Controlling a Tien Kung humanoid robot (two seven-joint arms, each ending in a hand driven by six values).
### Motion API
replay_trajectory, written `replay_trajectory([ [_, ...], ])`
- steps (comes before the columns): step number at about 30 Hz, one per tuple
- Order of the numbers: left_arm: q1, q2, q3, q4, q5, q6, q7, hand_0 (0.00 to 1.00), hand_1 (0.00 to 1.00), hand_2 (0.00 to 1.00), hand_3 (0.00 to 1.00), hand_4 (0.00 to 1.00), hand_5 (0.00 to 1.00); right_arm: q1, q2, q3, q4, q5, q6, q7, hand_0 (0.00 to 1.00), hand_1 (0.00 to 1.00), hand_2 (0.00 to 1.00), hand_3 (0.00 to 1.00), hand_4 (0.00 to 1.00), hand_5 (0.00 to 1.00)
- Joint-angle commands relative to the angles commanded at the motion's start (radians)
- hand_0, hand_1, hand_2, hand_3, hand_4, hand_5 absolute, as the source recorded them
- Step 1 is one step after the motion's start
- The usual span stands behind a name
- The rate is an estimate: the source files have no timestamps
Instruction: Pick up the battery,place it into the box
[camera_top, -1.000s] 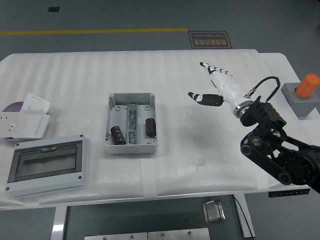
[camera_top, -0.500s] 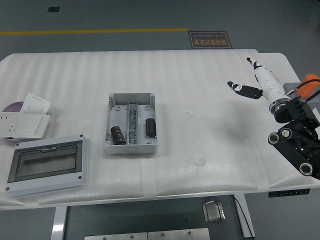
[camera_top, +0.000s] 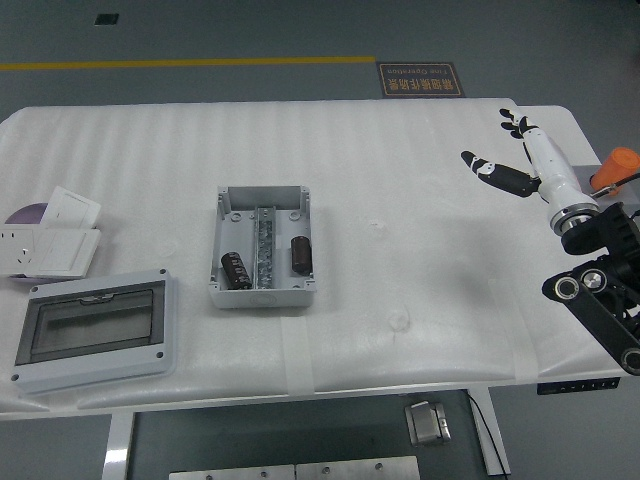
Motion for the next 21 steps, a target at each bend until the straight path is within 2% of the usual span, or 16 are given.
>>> replay_trajectory([
  [7, -0.007, 0.016, -0.005, 0.0, 0.015, -0.003, 0.003, 0.67, 0.685, 0.557, 0.582, 0.589, 0.428, -0.004, 0.015, 0.023, 0.0, -0.12, 0.011, -0.019, 0.929, 0.847, 0.826, 0.894, 0.821, 0.525],
  [12, -0.017, 0.024, -0.015, 0.0, 0.074, -0.011, 0.016, 0.67, 0.685, 0.558, 0.583, 0.591, 0.429, 0.003, 0.038, 0.02, -0.006, -0.209, 0.021, -0.028, 0.926, 0.835, 0.812, 0.887, 0.818, 0.527],
  [21, -0.021, 0.032, -0.005, 0.0, 0.095, -0.018, 0.022, 0.671, 0.685, 0.558, 0.582, 0.595, 0.432, -0.016, 0.051, 0.024, -0.015, -0.211, 0.025, -0.024, 0.917, 0.817, 0.799, 0.879, 0.816, 0.528],
])
